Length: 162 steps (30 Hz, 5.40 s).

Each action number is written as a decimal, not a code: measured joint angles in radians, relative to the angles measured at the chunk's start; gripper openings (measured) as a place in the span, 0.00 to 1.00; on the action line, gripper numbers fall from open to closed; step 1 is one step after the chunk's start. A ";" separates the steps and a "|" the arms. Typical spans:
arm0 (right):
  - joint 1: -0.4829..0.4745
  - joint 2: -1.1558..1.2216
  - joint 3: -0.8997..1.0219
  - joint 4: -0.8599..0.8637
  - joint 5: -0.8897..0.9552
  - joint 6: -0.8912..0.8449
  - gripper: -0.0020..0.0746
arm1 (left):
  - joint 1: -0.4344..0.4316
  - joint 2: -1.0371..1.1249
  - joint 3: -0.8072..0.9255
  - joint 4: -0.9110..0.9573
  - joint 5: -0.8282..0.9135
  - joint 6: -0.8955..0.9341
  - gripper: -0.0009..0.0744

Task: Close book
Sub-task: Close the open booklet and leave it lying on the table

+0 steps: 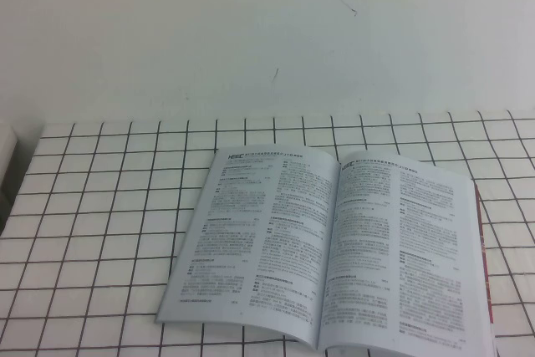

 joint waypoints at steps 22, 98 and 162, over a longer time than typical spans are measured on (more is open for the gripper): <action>0.000 0.000 0.000 0.000 0.000 0.000 0.02 | 0.000 0.000 0.000 0.000 0.000 0.000 0.01; 0.000 0.405 -0.658 0.196 0.217 -0.126 0.02 | 0.000 0.315 -0.460 -0.031 0.037 -0.054 0.01; 0.228 1.952 -1.000 1.002 0.188 -0.983 0.02 | -0.047 1.901 -1.043 -0.691 0.007 0.578 0.01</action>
